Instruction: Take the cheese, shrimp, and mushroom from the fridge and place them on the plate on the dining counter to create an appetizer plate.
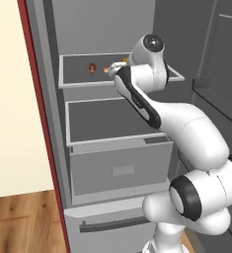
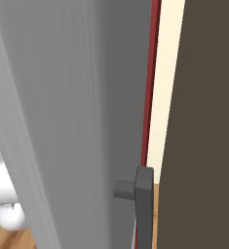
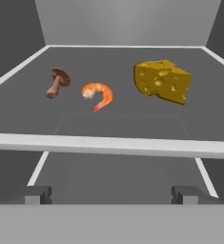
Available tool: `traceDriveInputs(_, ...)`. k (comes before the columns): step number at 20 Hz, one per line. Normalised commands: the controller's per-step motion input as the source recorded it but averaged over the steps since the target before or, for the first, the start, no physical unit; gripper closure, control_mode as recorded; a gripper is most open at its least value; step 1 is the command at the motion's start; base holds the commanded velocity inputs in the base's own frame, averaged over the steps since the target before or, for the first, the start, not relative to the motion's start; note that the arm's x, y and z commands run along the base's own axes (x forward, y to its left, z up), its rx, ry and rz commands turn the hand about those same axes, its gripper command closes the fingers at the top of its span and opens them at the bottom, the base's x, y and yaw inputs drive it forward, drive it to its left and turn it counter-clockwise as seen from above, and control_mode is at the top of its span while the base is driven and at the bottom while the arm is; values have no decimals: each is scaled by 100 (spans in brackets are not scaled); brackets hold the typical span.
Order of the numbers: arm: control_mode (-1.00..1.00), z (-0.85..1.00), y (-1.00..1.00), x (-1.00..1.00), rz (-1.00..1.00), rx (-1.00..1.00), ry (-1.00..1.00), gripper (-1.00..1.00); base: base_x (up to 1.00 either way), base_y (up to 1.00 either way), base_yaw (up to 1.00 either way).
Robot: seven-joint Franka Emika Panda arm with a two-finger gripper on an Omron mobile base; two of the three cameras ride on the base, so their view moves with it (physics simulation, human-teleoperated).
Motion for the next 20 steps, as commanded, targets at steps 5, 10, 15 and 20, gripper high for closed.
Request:
traceDriveInputs(5, -100, 0, 0, 28, 0, 0, 0, -100, 0, 0, 0)
traceDriveInputs(10, -100, -5, 3, 33, 0, 0, 2, -100, 0, 0, 0)
traceDriveInputs(15, -100, -7, 15, 32, 0, 0, 0, -100, 0, 0, 0)
traceDriveInputs(20, -100, 0, 13, 11, -3, 0, 0, -100, 0, 0, 0)
